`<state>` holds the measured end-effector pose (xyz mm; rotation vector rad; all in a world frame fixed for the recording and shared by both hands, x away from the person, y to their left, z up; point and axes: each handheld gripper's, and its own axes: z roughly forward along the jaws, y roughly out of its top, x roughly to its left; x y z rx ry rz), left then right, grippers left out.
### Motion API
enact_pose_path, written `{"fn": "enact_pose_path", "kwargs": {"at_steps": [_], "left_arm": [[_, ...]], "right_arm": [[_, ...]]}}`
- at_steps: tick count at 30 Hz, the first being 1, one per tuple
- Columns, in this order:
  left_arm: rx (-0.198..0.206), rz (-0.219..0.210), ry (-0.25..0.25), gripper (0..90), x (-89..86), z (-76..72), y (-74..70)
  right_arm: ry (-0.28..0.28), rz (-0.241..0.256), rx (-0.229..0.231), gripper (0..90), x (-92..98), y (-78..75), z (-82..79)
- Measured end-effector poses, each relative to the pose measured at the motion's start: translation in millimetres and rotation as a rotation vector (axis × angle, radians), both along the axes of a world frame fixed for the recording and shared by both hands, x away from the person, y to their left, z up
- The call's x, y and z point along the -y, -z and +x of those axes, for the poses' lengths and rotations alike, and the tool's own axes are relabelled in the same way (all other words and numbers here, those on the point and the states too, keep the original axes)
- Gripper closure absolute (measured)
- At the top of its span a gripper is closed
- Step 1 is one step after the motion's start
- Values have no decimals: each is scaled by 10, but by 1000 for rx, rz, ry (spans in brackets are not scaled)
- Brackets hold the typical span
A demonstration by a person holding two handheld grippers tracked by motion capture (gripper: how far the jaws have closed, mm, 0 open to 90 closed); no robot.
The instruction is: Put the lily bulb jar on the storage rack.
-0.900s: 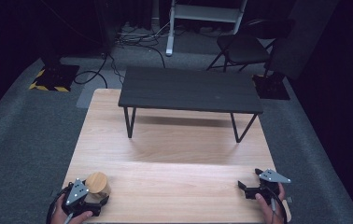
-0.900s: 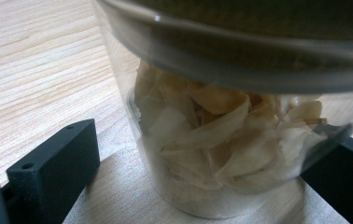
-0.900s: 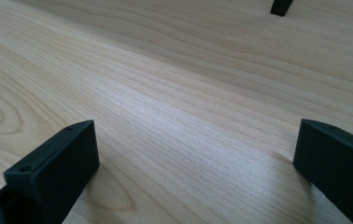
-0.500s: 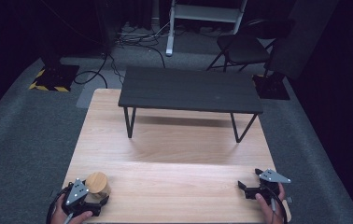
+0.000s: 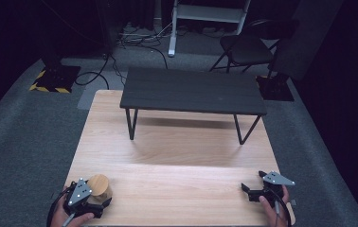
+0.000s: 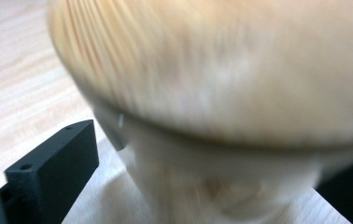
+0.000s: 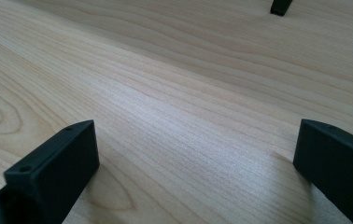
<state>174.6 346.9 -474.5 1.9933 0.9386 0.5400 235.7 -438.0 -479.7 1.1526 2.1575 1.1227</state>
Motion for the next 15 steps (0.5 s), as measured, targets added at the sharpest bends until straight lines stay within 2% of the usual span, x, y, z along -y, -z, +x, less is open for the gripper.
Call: {"fn": "enact_pose_path", "kwargs": {"at_steps": [4, 8, 13, 15], "left_arm": [[2, 13, 11, 11, 39, 53, -40], [1, 3, 22, 9, 61, 113, -50], [-18, -47, 35, 10, 42, 210, -28], [-14, -41, 39, 10, 52, 235, -51]], "right_arm": [[0, 0, 1, 0, 0, 1, 0], [0, 0, 1, 0, 0, 1, 0], [0, 0, 1, 0, 0, 1, 0], [0, 0, 1, 0, 0, 1, 0]]}}
